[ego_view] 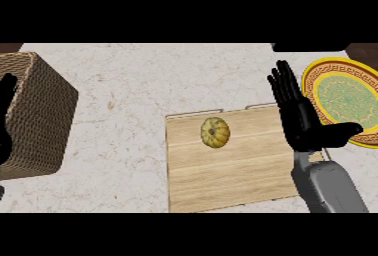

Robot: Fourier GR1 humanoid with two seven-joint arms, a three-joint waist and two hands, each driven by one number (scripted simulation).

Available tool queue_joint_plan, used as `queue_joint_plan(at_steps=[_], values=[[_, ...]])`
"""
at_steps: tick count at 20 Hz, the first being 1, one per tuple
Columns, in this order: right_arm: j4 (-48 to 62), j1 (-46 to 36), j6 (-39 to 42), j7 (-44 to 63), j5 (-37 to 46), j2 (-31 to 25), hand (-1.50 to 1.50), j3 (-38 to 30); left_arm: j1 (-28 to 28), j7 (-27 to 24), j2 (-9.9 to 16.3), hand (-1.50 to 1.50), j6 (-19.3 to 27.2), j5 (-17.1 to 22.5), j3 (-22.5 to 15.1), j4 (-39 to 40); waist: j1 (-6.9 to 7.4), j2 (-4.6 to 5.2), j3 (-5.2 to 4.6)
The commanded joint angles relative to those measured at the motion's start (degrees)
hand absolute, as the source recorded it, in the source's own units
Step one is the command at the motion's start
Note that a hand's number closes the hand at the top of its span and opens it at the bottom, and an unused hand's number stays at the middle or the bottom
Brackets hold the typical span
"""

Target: Pick the squash from the tray and place it in the plate

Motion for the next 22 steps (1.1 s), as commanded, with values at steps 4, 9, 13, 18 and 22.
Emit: queue_joint_plan(at_steps=[4, 9, 13, 18, 22], values=[[1.5, -10.9, 9.2, 14.2, 8.8, -4.1, 1.50, 15.7, -0.8, 3.3, -3.7, 0.00, 0.0, -2.5, -6.5, -0.1, 3.30, -0.15, 0.20], [-0.6, -21.7, 15.9, 9.0, 31.9, -21.5, 1.50, 25.2, -0.3, 6.0, -3.3, 0.00, -1.7, -1.5, -7.8, -2.3, 4.69, -2.58, -1.89], [1.8, -18.9, 9.0, 10.9, 35.8, -14.4, 1.50, 27.3, 4.3, 3.5, -10.5, 0.00, 1.8, -5.7, -14.8, -0.8, 2.00, -0.40, 0.54], [4.6, -13.5, 16.1, 3.1, 21.2, -10.6, -1.50, 24.1, 3.9, 5.4, -10.7, 0.00, 3.3, -7.1, -15.5, -1.6, 2.24, -0.04, 0.68], [6.1, -20.2, 25.0, 5.1, 27.6, -16.5, -1.50, 29.5, 3.2, 6.2, -12.0, 0.00, 4.7, -8.5, -16.7, -2.6, 2.39, -0.28, 0.52]])
